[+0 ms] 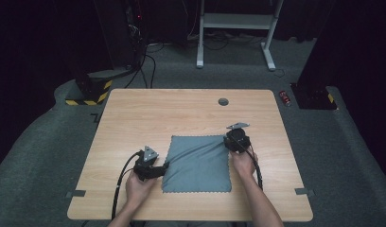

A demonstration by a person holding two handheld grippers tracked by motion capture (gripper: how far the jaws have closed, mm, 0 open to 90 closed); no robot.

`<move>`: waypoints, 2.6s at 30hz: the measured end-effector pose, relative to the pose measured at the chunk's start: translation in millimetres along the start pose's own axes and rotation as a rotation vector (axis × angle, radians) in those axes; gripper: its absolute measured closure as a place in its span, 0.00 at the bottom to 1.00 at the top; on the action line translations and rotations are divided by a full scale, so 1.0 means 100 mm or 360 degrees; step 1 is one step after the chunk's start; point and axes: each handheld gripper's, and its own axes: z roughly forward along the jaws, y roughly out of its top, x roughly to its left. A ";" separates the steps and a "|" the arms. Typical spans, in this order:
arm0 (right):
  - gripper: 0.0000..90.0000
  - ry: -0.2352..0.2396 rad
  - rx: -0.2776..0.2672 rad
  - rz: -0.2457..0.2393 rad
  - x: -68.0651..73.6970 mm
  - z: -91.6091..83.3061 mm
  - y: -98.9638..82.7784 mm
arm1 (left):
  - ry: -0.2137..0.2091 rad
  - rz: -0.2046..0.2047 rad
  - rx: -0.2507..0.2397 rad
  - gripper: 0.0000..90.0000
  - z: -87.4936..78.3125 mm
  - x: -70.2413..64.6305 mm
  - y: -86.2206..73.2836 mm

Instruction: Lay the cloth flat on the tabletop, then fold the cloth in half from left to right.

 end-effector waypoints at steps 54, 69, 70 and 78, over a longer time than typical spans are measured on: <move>0.67 0.0261 -0.0156 -0.0184 0.47 -0.53 -0.98 | 0.0000 -0.0003 0.0006 0.38 0.01 -0.01 0.00; 0.61 0.0192 -0.0092 -0.0143 0.49 -0.54 -0.94 | -0.0012 0.0035 0.0043 0.40 0.00 -0.03 0.05; 0.60 0.0176 -0.0090 -0.0146 0.50 -0.55 -0.93 | -0.0015 0.0042 0.0042 0.40 0.00 -0.03 0.07; 0.62 0.0229 -0.0114 -0.0118 0.55 -0.66 -0.92 | -0.0123 0.0012 0.0012 0.41 -0.01 0.10 0.33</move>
